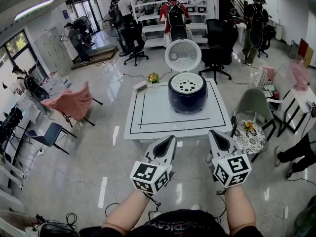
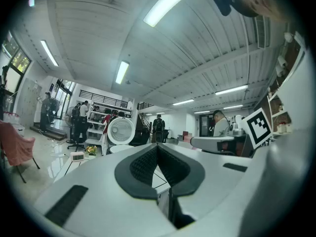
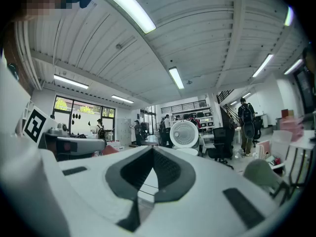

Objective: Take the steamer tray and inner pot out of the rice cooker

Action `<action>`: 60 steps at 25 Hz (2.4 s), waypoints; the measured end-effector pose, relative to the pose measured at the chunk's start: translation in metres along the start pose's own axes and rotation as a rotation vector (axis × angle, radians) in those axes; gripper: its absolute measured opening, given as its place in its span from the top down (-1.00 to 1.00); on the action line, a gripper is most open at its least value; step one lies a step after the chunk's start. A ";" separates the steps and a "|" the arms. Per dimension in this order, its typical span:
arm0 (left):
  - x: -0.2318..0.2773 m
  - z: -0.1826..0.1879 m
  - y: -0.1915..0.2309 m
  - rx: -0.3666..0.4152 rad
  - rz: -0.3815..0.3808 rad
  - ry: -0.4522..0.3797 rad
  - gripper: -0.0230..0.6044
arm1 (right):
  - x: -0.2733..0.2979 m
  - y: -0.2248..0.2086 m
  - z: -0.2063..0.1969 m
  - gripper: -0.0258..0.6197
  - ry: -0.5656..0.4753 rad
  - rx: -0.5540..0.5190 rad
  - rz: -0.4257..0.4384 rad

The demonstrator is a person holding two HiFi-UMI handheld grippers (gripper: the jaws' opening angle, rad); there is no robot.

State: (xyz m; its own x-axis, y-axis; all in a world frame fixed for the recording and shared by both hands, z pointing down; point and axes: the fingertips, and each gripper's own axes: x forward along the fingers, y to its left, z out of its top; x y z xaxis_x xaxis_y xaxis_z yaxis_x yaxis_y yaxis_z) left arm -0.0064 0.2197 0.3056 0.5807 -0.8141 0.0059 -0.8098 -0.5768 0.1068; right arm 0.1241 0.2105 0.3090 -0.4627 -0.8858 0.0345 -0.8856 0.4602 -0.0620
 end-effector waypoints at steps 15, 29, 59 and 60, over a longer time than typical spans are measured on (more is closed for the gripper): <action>0.002 -0.005 -0.009 0.010 0.026 -0.004 0.92 | -0.009 -0.010 -0.004 0.92 -0.024 0.036 0.012; 0.048 -0.020 -0.051 0.007 0.048 0.017 0.76 | -0.028 -0.070 -0.008 0.87 -0.032 0.072 0.071; 0.151 -0.036 -0.042 0.005 0.018 0.045 -0.01 | 0.014 -0.148 -0.014 0.45 -0.021 0.073 0.033; 0.156 -0.036 -0.034 0.003 0.012 0.045 -0.01 | 0.023 -0.150 -0.014 0.45 -0.019 0.073 0.025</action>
State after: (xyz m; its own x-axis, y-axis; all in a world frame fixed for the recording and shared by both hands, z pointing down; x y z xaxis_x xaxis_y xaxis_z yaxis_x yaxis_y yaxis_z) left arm 0.1147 0.1145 0.3388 0.5744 -0.8169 0.0520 -0.8167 -0.5677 0.1036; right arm 0.2455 0.1224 0.3330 -0.4830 -0.8756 0.0131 -0.8684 0.4770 -0.1356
